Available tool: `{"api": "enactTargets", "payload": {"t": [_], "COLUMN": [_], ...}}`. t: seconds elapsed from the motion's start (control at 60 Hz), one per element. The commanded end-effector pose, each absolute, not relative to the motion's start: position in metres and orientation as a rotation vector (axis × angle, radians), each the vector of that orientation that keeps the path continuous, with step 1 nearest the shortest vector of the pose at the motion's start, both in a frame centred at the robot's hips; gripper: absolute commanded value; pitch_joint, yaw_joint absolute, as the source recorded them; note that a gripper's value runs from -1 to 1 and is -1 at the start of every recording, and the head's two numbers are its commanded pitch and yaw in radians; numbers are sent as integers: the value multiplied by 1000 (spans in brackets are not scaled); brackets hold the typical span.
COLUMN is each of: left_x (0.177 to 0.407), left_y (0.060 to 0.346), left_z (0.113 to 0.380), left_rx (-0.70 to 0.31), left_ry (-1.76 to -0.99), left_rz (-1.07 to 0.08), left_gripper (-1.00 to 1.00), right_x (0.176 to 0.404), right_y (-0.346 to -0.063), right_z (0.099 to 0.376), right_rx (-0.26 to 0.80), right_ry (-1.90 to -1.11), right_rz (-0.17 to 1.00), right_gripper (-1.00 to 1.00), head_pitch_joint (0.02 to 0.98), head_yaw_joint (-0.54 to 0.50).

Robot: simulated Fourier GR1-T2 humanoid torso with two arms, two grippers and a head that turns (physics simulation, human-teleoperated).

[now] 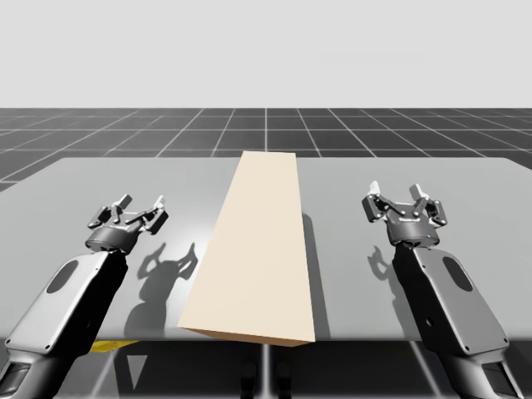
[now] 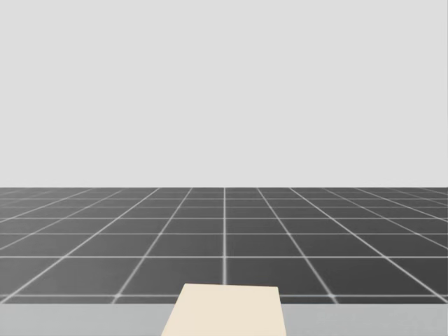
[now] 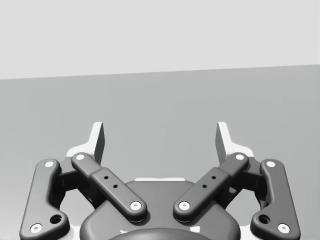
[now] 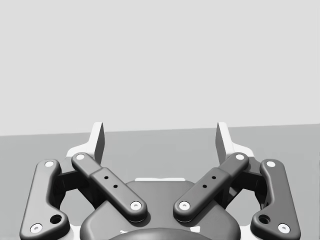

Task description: Retrieve the object from inside the box.

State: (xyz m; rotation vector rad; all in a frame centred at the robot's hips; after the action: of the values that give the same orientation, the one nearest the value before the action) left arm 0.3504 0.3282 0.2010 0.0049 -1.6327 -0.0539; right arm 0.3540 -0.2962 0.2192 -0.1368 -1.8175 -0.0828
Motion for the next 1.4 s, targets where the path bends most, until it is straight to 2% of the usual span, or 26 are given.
{"api": "enactTargets", "payload": {"t": [0.017,0.15,0.167,0.233,0.317,0.35,0.433,0.483,0.55,0.7,0.767,1.0,1.083,1.25,1.4], "left_x": [351,352,352,352,350,349,342,337,332,319,315,314,314,314,314], "left_y": [328,329,330,329,322,320,306,296,286,269,263,258,258,257,256], "left_z": [200,197,194,187,180,179,174,172,170,169,169,167,167,166,165], "left_rx": [8,-2,-24,-27,-73,-85,-126,-149,-172,-243,-267,-264,-261,-258,-255], "left_ry": [-1632,-1596,-1557,-1478,-1400,-1387,-1347,-1345,-1341,-1350,-1356,-1353,-1352,-1352,-1354], "left_rz": [-57,-79,-99,-161,-256,-278,-406,-480,-559,-696,-724,-736,-739,-750,-758], "left_gripper": [-1000,-1000,-1000,-1000,-1000,-1000,-1000,-1000,-1000,-1000,-1000,-1000,-1000,-1000,-1000], "right_x": [353,355,356,357,354,353,345,339,333,322,315,310,314,336,354], "right_y": [-296,-292,-291,-286,-275,-272,-258,-249,-240,-216,-203,-161,-154,-144,-122], "right_z": [217,210,205,195,184,182,176,175,174,167,166,149,144,131,116], "right_rx": [-137,-96,-96,-79,-57,-47,54,142,211,281,366,475,505,547,537], "right_ry": [-1808,-1739,-1705,-1636,-1579,-1572,-1530,-1513,-1516,-1554,-1571,-1553,-1537,-1502,-1473], "right_rz": [-76,16,72,158,296,327,418,462,516,632,653,715,733,723,771], "right_gripper": [-1000,-1000,-1000,-1000,-1000,-1000,-1000,-1000,-1000,-1000,-1000,-1000,-1000,-1000,-1000], "head_pitch_joint": [83,83,82,82,83,83,83,82,83,83,80,84,91,109,126], "head_yaw_joint": [2,1,1,1,2,1,1,0,-1,-5,-3,-7,-12,-21,-26]}}
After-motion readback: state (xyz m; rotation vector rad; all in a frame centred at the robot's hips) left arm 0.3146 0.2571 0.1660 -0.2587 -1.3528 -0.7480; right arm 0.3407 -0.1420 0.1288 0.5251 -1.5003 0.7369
